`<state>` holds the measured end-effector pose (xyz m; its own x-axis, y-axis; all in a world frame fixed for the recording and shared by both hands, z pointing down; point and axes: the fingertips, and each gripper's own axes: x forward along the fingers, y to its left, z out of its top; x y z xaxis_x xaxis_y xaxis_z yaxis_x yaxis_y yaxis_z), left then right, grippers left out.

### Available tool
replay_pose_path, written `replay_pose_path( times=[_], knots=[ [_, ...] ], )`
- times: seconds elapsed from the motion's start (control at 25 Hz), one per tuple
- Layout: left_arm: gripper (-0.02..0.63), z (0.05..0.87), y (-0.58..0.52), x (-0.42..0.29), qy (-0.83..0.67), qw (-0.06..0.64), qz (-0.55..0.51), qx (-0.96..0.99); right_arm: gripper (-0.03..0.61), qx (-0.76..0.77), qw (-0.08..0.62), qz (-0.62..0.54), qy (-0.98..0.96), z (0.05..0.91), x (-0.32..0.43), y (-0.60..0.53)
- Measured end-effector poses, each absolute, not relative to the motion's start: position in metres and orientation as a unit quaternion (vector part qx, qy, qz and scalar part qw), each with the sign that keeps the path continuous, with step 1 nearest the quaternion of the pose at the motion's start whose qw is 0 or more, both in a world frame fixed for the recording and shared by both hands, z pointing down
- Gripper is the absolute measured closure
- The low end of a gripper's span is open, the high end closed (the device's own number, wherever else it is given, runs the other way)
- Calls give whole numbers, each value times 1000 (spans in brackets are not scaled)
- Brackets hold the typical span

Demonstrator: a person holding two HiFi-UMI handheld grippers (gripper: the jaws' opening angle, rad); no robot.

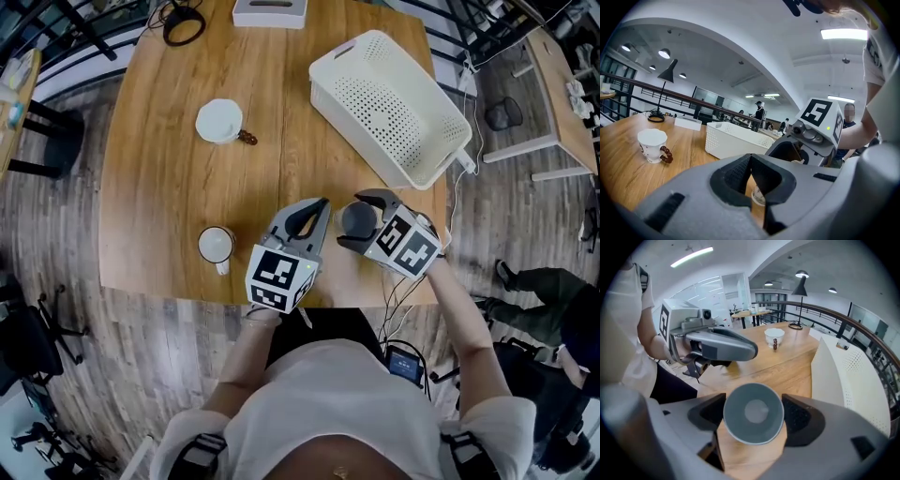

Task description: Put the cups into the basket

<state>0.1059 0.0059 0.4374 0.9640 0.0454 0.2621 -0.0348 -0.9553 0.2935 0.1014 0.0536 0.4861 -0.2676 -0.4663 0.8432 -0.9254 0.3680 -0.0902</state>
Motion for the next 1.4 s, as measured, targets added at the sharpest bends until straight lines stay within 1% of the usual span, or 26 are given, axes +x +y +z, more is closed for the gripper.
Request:
replay_pose_path(
  times=[0.12, 0.28, 0.48, 0.64, 1.08, 1.4],
  knots=[
    [606, 424, 7, 110, 8, 147, 122, 981, 199, 494, 376, 280, -732, 461, 109, 54],
    [606, 405, 9, 119, 14, 120, 111, 987, 199, 532, 361, 253, -723, 435, 120, 53],
    [606, 382, 12, 132, 22, 107, 92, 990, 199, 570, 339, 239, -709, 414, 137, 57],
    [606, 372, 16, 139, 24, 100, 87, 991, 199, 589, 334, 228, -699, 400, 154, 65],
    [606, 365, 35, 170, 28, 93, 90, 991, 199, 598, 321, 202, -706, 387, 181, 71],
    [606, 350, -1, 207, 10, 69, 84, 994, 199, 612, 320, 177, -702, 360, 233, 32]
  ],
)
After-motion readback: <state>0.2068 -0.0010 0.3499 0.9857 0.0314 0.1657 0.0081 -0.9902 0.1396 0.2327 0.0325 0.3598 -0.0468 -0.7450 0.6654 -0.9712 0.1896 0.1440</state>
